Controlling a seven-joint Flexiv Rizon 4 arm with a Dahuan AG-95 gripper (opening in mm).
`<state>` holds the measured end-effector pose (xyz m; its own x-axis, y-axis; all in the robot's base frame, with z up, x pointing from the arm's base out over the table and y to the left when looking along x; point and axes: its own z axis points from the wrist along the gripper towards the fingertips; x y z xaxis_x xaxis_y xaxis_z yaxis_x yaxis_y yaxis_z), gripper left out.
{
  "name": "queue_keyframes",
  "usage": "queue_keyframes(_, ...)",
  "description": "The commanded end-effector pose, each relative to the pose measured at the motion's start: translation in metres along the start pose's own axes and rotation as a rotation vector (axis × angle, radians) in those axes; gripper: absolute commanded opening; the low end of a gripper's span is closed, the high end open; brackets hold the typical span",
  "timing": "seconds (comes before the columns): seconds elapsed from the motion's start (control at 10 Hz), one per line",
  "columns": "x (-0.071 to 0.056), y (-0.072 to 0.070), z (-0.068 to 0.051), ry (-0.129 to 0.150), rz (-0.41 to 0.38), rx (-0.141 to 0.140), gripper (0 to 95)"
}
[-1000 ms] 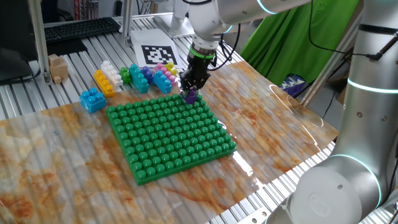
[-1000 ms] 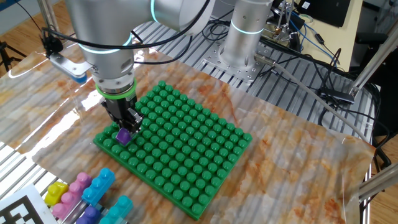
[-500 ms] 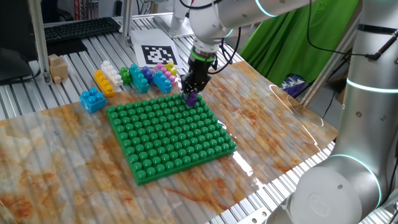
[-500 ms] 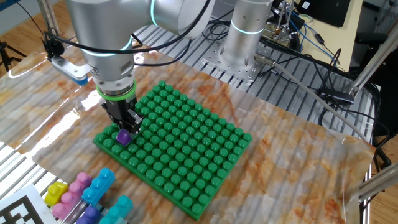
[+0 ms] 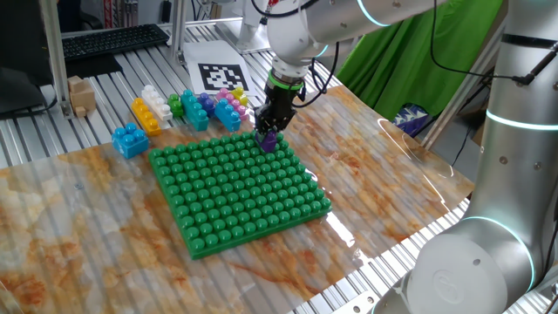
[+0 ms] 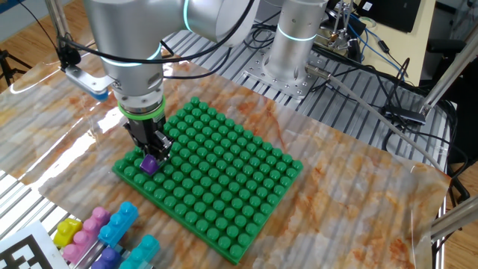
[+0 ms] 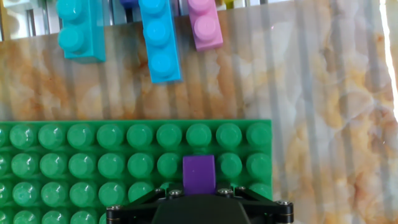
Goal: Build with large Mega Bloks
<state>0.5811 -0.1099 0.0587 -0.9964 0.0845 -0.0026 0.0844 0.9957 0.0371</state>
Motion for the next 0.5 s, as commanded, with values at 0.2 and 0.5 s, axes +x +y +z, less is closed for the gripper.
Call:
queue_keyframes(0.2, 0.0007, 0.0002, 0.0014, -0.009, 0.002, -0.001, 0.0)
queue_keyframes(0.5, 0.0010, 0.0000, 0.0043, -0.020, 0.003, -0.002, 0.0)
